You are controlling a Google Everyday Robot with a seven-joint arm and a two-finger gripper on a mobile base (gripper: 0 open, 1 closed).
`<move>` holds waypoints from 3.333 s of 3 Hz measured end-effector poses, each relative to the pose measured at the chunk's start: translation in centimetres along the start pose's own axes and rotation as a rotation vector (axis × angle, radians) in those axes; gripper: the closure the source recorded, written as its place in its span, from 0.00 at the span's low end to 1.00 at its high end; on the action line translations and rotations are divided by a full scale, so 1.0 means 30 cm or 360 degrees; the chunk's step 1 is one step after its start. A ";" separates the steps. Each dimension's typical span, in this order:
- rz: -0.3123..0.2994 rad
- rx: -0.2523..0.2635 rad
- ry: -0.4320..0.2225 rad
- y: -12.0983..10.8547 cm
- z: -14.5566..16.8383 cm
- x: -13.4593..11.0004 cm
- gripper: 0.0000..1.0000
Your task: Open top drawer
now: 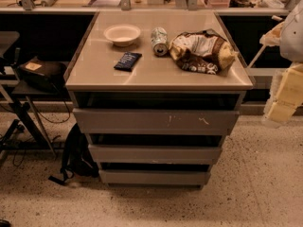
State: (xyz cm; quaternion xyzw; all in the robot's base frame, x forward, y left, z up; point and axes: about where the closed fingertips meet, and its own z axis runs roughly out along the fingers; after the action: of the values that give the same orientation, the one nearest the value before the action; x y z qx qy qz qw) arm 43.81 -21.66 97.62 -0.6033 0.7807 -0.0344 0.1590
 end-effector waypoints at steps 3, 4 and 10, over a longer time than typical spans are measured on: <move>0.0060 -0.0118 -0.0190 0.088 0.182 -0.012 0.00; 0.0167 -0.0264 -0.0308 0.178 0.480 -0.034 0.00; 0.0188 -0.0039 -0.0454 -0.055 1.044 -0.198 0.00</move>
Offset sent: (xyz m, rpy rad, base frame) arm -0.0079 0.0079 -0.0274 0.0746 0.0261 0.0167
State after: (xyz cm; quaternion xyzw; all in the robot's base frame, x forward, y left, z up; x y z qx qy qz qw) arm 55.75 -12.11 69.59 -0.5570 0.7847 0.0705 0.2627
